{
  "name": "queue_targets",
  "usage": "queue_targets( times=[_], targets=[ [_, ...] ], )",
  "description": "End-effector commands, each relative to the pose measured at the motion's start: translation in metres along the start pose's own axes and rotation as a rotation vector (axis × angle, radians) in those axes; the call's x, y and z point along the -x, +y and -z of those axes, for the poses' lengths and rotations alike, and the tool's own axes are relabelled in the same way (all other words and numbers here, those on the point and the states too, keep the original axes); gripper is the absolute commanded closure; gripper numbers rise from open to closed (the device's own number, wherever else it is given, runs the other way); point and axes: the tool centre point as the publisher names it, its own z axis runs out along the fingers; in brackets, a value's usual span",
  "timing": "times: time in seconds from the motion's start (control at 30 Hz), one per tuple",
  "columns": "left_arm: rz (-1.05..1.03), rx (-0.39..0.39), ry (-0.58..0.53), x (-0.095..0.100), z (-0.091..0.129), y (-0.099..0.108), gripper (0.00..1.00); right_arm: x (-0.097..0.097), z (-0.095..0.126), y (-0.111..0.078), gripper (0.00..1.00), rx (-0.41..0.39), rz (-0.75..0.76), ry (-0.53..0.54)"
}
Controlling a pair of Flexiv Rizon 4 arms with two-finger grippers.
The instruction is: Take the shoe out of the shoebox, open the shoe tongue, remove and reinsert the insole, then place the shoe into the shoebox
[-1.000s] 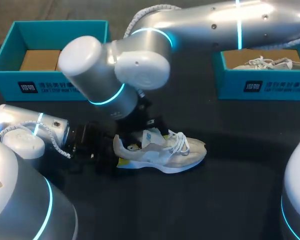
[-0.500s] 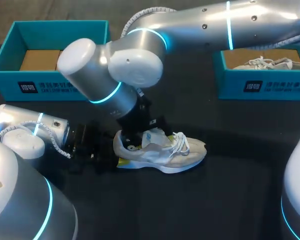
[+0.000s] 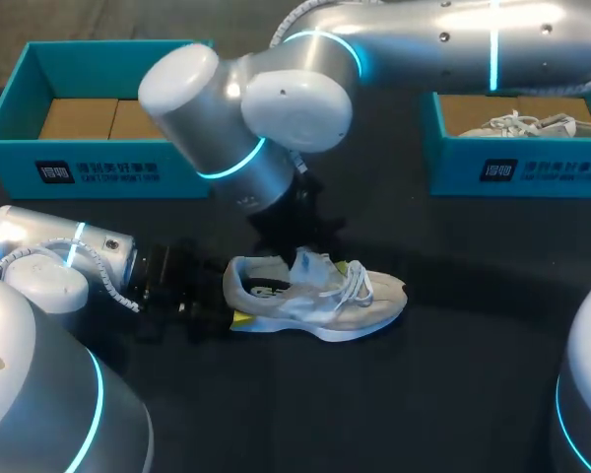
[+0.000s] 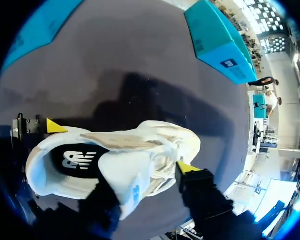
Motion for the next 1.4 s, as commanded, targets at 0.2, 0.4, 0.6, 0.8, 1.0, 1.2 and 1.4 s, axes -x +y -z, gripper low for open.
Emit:
queue_targets(
  times=[0.2, 0.4, 0.6, 0.8, 1.0, 1.2, 1.4],
  targets=[
    [0.001, 0.001, -0.001, -0.002, -0.003, 0.002, 1.00, 0.024, 0.009, -0.004, 1.00, 0.004, -0.333, 0.106],
    [0.001, 0.001, -0.001, -0.002, -0.003, 0.002, 1.00, 0.040, 0.011, -0.002, 1.00, -0.004, -0.331, 0.155],
    [0.001, 0.001, -0.001, -0.002, -0.003, 0.002, 1.00, 0.057, 0.011, -0.003, 1.00, -0.007, -0.345, 0.180],
    [0.001, 0.001, -0.001, -0.002, -0.003, 0.002, 1.00, 0.072, 0.003, -0.003, 1.00, -0.018, -0.365, 0.209],
    [0.001, 0.001, -0.001, -0.002, -0.003, 0.002, 1.00, 0.080, -0.003, -0.006, 0.69, -0.026, -0.391, 0.250],
    [0.001, 0.001, -0.001, -0.002, -0.003, 0.002, 1.00, 0.083, -0.008, -0.007, 0.64, -0.039, -0.411, 0.271],
    [0.001, 0.001, -0.001, -0.002, -0.003, 0.002, 1.00, 0.089, -0.004, -0.008, 0.64, -0.043, -0.425, 0.271]
  ],
)
